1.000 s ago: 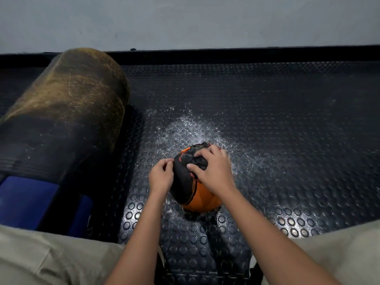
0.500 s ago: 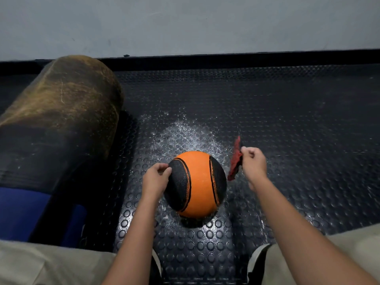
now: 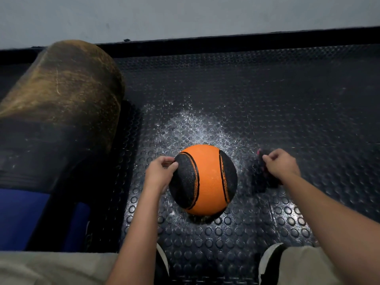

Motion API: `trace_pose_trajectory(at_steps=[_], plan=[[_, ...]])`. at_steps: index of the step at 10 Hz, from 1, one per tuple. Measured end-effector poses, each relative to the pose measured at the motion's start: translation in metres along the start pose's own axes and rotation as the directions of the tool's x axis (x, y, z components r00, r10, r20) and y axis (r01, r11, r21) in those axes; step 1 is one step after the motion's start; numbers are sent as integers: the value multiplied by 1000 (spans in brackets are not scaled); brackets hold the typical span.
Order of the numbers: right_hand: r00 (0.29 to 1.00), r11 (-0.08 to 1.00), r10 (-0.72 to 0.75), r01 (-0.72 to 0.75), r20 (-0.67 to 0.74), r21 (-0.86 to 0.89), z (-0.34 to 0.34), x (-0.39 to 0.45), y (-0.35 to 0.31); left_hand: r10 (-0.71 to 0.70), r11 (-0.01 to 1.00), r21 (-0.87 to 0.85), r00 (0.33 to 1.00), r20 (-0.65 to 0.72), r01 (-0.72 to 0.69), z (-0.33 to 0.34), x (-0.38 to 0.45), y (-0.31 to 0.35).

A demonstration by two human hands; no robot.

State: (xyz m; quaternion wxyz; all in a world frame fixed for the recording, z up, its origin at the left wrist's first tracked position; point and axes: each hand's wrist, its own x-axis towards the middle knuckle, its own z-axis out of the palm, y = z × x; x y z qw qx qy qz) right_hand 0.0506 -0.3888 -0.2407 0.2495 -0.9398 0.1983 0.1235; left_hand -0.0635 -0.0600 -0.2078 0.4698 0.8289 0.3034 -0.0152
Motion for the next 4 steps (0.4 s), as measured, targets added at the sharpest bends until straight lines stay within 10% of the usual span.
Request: trace_pose_trajectory(at_steps=[2, 4], plan=[[917, 904, -331, 240, 222, 354, 1, -46, -49, 7, 990, 138, 1000, 9, -8, -4, -1, 18], [693, 823, -545, 549, 472, 144, -32, -83, -117, 89, 865, 453, 953, 289, -218, -24, -12, 76]])
